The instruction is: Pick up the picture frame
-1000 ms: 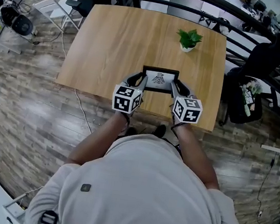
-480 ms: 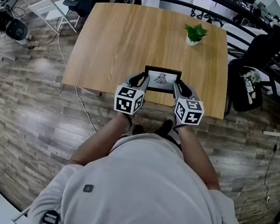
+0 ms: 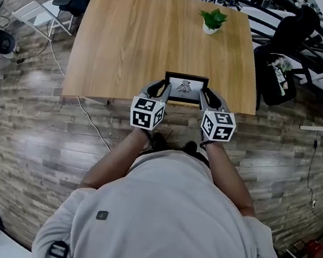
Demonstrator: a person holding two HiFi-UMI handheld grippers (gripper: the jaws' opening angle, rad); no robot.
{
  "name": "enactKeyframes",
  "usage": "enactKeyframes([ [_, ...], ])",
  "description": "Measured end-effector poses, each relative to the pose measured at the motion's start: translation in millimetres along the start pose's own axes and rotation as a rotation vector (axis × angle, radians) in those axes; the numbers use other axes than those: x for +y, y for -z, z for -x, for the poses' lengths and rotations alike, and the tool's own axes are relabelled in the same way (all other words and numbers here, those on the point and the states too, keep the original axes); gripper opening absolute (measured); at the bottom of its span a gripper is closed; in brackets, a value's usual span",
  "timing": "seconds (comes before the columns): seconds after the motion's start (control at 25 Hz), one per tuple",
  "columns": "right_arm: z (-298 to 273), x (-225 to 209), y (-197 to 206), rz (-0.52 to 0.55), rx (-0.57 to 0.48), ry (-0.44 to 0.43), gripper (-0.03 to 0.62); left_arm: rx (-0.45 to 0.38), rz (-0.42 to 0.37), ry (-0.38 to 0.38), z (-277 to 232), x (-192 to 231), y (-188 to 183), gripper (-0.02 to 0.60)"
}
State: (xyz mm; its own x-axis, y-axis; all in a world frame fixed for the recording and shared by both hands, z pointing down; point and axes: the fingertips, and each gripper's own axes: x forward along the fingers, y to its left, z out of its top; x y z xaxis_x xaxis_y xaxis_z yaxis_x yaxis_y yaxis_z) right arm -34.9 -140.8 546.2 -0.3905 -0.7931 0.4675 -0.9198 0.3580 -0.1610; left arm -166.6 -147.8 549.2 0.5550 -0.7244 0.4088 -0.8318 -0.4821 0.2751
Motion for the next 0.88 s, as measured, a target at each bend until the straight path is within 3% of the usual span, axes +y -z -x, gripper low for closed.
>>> enactKeyframes([
  [0.4,43.6,-27.9,8.6,-0.011,-0.028,-0.014,0.092,-0.010,-0.016,-0.007,2.2,-52.9,3.5,0.083],
  [0.88,128.4,-90.4,39.7,-0.020,-0.045,-0.067,0.092,-0.020,-0.043,-0.052,5.0,-165.1,32.3,0.083],
])
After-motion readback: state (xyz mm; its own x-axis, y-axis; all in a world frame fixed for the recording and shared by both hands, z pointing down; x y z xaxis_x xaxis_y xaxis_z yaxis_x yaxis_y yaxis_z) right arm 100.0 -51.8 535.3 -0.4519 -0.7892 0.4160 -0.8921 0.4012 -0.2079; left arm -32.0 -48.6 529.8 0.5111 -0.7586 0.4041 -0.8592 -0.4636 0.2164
